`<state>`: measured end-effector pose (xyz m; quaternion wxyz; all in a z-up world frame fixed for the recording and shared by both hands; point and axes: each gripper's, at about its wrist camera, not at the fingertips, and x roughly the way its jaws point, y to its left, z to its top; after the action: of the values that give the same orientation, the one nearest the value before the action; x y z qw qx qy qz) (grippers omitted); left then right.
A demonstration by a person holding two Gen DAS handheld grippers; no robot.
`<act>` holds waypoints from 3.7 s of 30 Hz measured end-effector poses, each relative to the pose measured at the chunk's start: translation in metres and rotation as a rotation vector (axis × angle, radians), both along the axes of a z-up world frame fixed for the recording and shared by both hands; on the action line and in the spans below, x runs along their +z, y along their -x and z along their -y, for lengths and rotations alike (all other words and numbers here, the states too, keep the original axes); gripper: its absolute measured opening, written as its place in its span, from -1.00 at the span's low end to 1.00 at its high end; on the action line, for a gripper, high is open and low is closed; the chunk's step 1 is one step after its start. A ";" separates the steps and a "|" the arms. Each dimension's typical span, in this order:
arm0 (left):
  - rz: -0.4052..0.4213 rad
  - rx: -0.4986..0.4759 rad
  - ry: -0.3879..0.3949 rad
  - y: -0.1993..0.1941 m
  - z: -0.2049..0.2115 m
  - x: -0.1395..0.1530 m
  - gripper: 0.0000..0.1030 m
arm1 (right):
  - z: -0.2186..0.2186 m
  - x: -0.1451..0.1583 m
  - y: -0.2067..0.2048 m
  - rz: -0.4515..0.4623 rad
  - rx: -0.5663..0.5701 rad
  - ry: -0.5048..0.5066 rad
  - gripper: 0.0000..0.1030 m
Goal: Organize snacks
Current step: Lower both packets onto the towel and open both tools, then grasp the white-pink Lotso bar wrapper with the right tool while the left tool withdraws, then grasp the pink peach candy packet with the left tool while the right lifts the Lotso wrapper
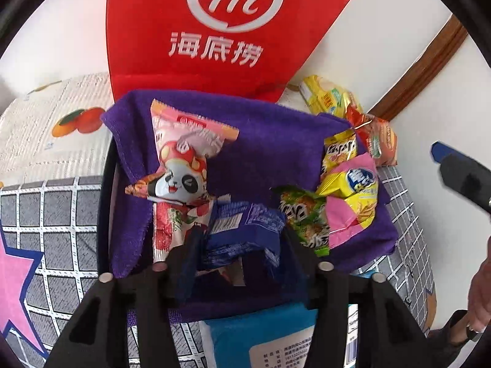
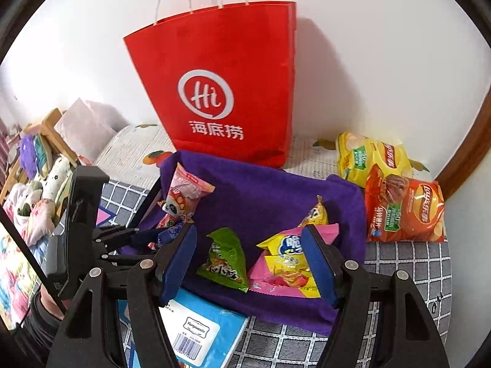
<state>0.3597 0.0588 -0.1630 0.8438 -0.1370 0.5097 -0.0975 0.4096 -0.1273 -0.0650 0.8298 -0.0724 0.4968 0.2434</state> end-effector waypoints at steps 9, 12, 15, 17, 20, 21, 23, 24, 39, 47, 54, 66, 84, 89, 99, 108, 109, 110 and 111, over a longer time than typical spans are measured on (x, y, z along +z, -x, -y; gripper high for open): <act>0.079 -0.010 0.019 0.014 -0.008 0.040 0.15 | -0.004 0.007 0.006 0.006 0.002 -0.016 0.36; 0.089 0.002 0.022 0.015 -0.013 0.051 0.16 | -0.005 0.017 0.014 0.024 -0.003 -0.031 0.36; 0.091 0.047 -0.023 0.017 -0.022 0.060 0.17 | -0.003 0.025 0.027 0.049 -0.008 -0.041 0.36; 0.089 0.063 -0.010 0.020 -0.030 0.065 0.17 | 0.003 0.023 0.038 0.050 -0.017 -0.036 0.36; 0.081 0.066 0.033 0.022 -0.037 0.071 0.17 | 0.015 0.011 0.058 0.027 -0.032 -0.036 0.36; 0.083 0.066 0.038 0.023 -0.037 0.073 0.17 | 0.022 0.002 0.069 0.014 -0.039 -0.035 0.36; 0.089 0.064 0.037 0.028 -0.038 0.080 0.18 | 0.034 -0.015 0.086 -0.004 -0.055 -0.025 0.36; 0.092 0.060 0.037 0.030 -0.038 0.083 0.18 | 0.042 -0.024 0.096 -0.015 -0.066 -0.023 0.36; 0.157 0.012 0.057 0.053 -0.031 0.115 0.22 | 0.034 -0.084 0.178 0.036 0.156 0.098 0.23; 0.190 0.010 0.061 0.062 -0.033 0.127 0.23 | 0.034 -0.100 0.188 -0.035 0.224 0.149 -0.08; 0.189 -0.007 0.063 0.064 -0.028 0.128 0.26 | 0.004 -0.110 0.190 -0.019 0.287 0.246 -0.20; 0.212 -0.041 0.013 0.074 -0.007 0.135 0.26 | 0.069 -0.044 0.227 0.150 0.012 0.136 -0.65; 0.148 -0.113 -0.172 0.137 0.038 0.108 0.26 | 0.155 -0.112 0.202 0.053 -0.436 0.090 -0.59; 0.066 -0.120 -0.115 0.163 0.033 0.068 0.26 | 0.153 -0.115 0.202 0.064 -0.435 0.089 -0.57; -0.024 -0.123 -0.036 0.186 0.055 0.011 0.23 | 0.153 -0.115 0.203 0.065 -0.426 0.075 -0.56; -0.078 -0.103 -0.013 0.172 0.071 -0.017 0.22 | 0.153 -0.116 0.203 0.071 -0.425 0.079 -0.56; -0.078 -0.092 -0.024 0.169 0.073 -0.019 0.19 | 0.153 -0.116 0.203 0.070 -0.425 0.077 -0.56; -0.078 -0.088 -0.037 0.167 0.075 -0.021 0.18 | 0.153 -0.116 0.203 0.070 -0.425 0.075 -0.56; -0.077 -0.088 -0.044 0.164 0.076 -0.023 0.17 | 0.153 -0.116 0.203 0.070 -0.425 0.074 -0.56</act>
<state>0.1953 -0.0177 -0.1865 0.8212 -0.0994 0.5494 -0.1178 0.2063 -0.2807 -0.1812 0.8760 -0.0049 0.4805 0.0419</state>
